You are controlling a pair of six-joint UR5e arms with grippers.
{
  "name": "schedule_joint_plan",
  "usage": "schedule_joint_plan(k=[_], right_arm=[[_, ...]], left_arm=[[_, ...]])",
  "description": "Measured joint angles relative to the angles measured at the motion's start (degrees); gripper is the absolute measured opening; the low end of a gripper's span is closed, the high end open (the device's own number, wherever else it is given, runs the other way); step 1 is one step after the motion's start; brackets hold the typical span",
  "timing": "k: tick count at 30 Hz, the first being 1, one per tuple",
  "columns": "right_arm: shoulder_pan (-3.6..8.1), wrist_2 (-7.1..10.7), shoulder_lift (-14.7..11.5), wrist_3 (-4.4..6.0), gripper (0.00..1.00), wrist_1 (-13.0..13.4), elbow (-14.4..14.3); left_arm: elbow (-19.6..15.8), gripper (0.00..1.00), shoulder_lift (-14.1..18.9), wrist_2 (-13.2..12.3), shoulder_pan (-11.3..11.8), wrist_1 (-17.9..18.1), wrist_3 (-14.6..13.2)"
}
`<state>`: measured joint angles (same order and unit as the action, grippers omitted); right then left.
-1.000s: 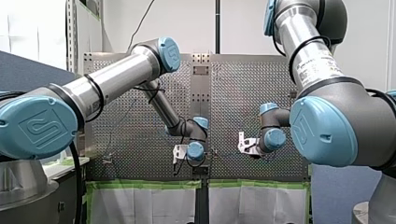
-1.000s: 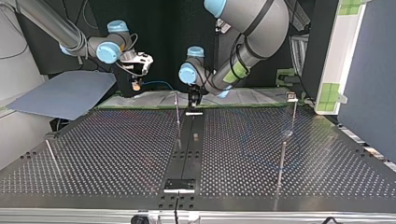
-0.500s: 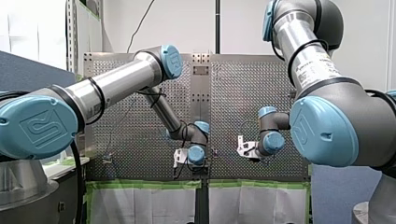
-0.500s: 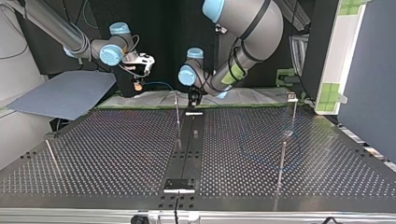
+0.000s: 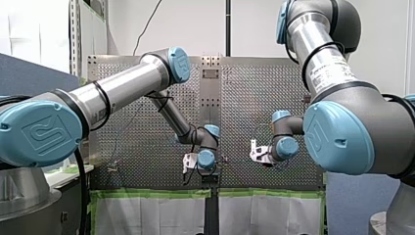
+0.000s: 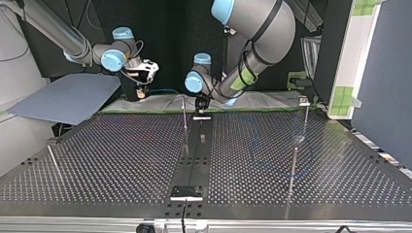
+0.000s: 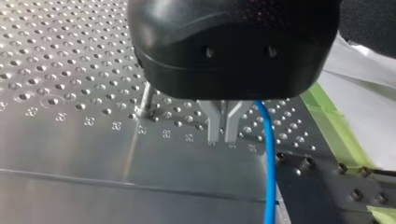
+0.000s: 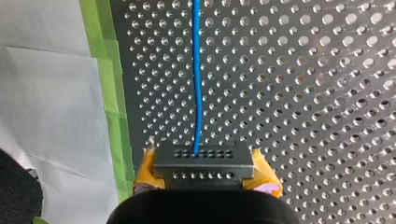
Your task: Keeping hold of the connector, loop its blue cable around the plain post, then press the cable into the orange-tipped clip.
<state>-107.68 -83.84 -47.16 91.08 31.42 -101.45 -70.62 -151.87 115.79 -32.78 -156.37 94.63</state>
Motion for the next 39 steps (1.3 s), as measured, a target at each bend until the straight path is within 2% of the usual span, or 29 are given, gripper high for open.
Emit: schedule_joint_plan(k=[10,18,29,39], right_arm=[[0.68,-0.01,0.3,0.42,0.00,1.0,0.3],[0.56,-0.02,2.4,-0.08,0.00,0.9,1.3],[0.73,0.29,2.7,0.58,0.00,-0.1,4.3],[0.48,1.96,2.7,0.05,0.00,0.2,5.8]], left_arm=[[0.2,0.00,0.0,0.1,0.3,-0.1,0.2],[0.2,0.00,0.0,0.1,0.6,-0.1,0.1],[1.1,0.00,0.0,0.1,0.8,-0.5,0.2],[1.8,0.00,0.0,0.2,0.8,-0.7,0.0]])
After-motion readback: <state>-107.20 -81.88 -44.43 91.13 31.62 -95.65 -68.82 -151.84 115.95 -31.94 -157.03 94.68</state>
